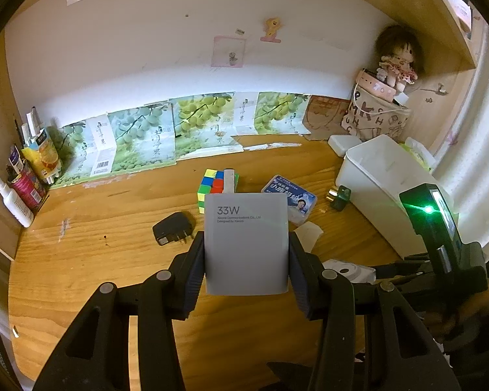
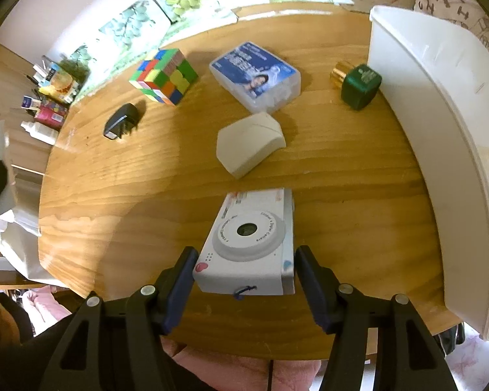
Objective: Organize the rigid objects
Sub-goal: 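Lift the white toy box with the right tool while the left tool holds the charger, then carry the white toy box and white charger box with both tools over the white basket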
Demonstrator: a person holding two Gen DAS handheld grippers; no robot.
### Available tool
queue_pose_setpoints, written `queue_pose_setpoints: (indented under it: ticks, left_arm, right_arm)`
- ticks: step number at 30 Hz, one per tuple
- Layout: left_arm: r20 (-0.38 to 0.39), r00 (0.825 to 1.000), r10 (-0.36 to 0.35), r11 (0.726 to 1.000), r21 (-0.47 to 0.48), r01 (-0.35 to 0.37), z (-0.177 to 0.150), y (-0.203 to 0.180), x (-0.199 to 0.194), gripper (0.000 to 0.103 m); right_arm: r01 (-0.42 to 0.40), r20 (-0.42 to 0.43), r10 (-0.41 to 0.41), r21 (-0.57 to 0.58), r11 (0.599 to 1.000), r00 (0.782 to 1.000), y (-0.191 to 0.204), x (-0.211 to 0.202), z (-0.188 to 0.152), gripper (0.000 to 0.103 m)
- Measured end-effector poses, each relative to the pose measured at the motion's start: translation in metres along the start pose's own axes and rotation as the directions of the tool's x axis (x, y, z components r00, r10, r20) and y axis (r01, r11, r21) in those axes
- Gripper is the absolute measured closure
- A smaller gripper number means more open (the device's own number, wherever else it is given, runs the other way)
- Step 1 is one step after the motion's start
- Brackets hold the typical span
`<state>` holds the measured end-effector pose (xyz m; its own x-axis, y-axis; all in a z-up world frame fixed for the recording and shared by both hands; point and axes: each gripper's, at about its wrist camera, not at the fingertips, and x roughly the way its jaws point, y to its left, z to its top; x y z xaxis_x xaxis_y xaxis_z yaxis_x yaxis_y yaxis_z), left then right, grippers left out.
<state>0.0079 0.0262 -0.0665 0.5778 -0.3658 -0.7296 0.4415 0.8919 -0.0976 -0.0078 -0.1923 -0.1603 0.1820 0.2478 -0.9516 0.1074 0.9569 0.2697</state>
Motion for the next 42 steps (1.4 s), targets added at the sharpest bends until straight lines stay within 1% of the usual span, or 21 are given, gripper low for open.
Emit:
queue_pose_setpoints:
  ticks: [7,18,24,33,42]
  left_arm:
    - [0.017,1.0,-0.011,1.0,-0.011,0.011,0.001,-0.002,-0.004,0.053]
    - [0.042,0.999,-0.009,0.999,-0.035,0.011,0.007,-0.004,-0.007,0.053]
    - [0.061,0.998,-0.003,0.999,-0.054,0.007,0.016,-0.014,-0.004,0.053]
    - [0.079,0.997,0.003,0.996,-0.094,0.005,0.035,-0.045,0.002,0.053]
    - [0.117,0.993,-0.024,0.995,-0.092,0.035,0.058,-0.094,0.007,0.053]
  right_arm:
    - [0.012,0.001,-0.012,-0.005,1.0,1.0,0.013,0.007,0.002,0.042]
    - [0.033,0.029,-0.032,-0.029,0.999,0.999,0.009,-0.007,-0.001,0.042]
    - [0.026,0.049,-0.024,-0.045,0.999,0.999,-0.001,-0.021,-0.001,0.042]
    - [0.028,0.084,-0.019,-0.1,0.995,0.996,-0.024,-0.057,0.009,0.042]
    - [0.041,0.146,-0.02,-0.137,0.99,0.989,-0.061,-0.105,0.024,0.042]
